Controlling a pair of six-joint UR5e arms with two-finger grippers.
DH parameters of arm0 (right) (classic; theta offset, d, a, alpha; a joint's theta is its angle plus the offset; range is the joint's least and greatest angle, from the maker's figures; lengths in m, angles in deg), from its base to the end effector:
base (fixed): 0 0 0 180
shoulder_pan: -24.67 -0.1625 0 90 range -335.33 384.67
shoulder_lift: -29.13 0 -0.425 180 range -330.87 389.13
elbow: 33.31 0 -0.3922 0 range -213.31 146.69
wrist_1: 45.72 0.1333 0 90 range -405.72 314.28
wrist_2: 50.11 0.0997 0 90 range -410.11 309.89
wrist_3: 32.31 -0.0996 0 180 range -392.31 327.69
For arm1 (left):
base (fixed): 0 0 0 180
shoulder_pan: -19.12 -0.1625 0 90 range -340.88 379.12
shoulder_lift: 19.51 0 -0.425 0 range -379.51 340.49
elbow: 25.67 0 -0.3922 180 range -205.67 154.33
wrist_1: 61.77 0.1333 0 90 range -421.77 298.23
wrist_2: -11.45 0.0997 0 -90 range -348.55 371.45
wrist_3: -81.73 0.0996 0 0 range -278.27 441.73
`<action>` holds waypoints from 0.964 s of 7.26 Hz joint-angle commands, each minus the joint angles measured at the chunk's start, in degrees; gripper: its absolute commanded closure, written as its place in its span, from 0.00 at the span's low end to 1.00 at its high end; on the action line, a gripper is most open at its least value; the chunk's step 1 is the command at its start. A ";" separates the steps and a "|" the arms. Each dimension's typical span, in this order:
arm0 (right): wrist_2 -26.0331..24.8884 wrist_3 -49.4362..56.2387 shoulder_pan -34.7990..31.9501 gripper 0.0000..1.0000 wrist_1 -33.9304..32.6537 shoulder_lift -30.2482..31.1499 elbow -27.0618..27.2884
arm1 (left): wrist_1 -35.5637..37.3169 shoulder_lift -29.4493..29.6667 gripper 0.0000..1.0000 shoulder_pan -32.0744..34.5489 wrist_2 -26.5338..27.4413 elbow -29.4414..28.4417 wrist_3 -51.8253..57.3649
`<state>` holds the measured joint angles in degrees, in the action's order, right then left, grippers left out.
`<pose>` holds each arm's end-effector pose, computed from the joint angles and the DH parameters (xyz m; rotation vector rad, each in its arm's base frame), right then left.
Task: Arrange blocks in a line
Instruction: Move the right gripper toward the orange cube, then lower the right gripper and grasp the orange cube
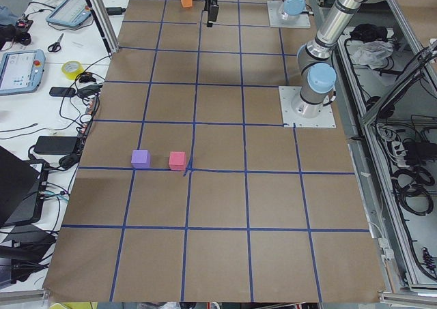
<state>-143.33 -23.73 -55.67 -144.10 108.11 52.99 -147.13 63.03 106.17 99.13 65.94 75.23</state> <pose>0.0300 -0.5851 0.4321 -0.0299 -3.0830 0.0144 -0.1139 -0.4576 0.5442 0.2482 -3.0728 0.2809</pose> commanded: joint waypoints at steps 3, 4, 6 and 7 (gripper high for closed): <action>0.14 19.24 2.64 0.00 -14.62 -10.75 0.27 | 0.37 -0.27 0.00 -0.74 -0.14 0.06 0.00; 0.14 25.28 3.69 0.00 -18.30 -13.91 0.27 | 0.37 -0.19 0.00 -0.74 -0.14 0.06 0.09; 0.14 28.24 4.58 0.00 -23.33 -18.58 0.27 | 0.37 -0.19 0.00 -0.83 -0.14 0.06 0.09; 0.05 28.24 4.58 0.00 -24.04 -19.99 0.27 | 0.37 -0.19 0.00 -0.83 -0.05 0.15 0.00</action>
<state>-143.20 3.81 -51.29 -166.30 90.40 53.26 -146.76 62.84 105.37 99.01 66.04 75.29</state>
